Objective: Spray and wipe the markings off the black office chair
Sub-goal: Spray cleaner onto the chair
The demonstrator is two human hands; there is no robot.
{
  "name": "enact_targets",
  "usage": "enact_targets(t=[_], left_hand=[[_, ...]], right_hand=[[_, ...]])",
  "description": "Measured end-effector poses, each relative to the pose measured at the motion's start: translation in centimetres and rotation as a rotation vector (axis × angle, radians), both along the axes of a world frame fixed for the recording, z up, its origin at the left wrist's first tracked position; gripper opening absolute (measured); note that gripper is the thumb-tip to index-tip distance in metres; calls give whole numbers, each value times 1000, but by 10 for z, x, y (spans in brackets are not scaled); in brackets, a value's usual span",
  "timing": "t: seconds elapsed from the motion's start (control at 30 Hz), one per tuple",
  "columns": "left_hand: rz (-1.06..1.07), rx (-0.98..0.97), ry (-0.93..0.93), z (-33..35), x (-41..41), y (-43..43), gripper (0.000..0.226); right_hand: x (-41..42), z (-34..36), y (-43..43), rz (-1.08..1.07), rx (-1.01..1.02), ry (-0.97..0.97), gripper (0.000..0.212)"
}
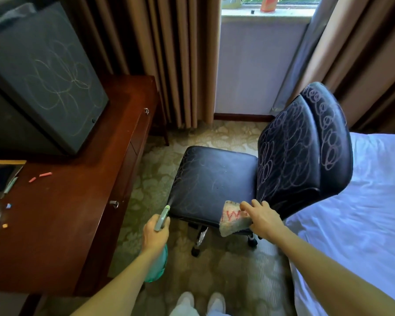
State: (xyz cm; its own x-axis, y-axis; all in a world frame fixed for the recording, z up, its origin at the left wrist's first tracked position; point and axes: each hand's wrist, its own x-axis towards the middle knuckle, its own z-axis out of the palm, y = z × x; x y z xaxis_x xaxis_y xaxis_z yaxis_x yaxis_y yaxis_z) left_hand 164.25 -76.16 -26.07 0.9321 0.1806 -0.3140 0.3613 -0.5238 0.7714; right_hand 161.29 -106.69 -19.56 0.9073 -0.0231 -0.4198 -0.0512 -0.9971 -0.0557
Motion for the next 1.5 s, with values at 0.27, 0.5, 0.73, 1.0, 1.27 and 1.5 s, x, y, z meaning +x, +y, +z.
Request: enact_targets(t=[0.27, 0.5, 0.73, 1.0, 1.27, 1.5], left_hand=[[-63, 143, 63, 1, 5, 23, 19], [-413, 201, 76, -3, -15, 12, 7], [-567, 341, 87, -5, -19, -31, 25], [-631, 145, 12, -11, -16, -44, 15], [-537, -182, -116, 28, 13, -90, 16], [-511, -191, -234, 45, 40, -101, 35]], right_hand=[[-3, -5, 11, 5, 44, -30, 58], [-6, -3, 12, -54, 42, -39, 59], [-36, -6, -11, -148, 2, -22, 63], [-69, -3, -39, -266, -2, -35, 54], [-72, 8, -35, -308, -1, -43, 54], [-67, 35, -39, -296, -43, -105, 47]])
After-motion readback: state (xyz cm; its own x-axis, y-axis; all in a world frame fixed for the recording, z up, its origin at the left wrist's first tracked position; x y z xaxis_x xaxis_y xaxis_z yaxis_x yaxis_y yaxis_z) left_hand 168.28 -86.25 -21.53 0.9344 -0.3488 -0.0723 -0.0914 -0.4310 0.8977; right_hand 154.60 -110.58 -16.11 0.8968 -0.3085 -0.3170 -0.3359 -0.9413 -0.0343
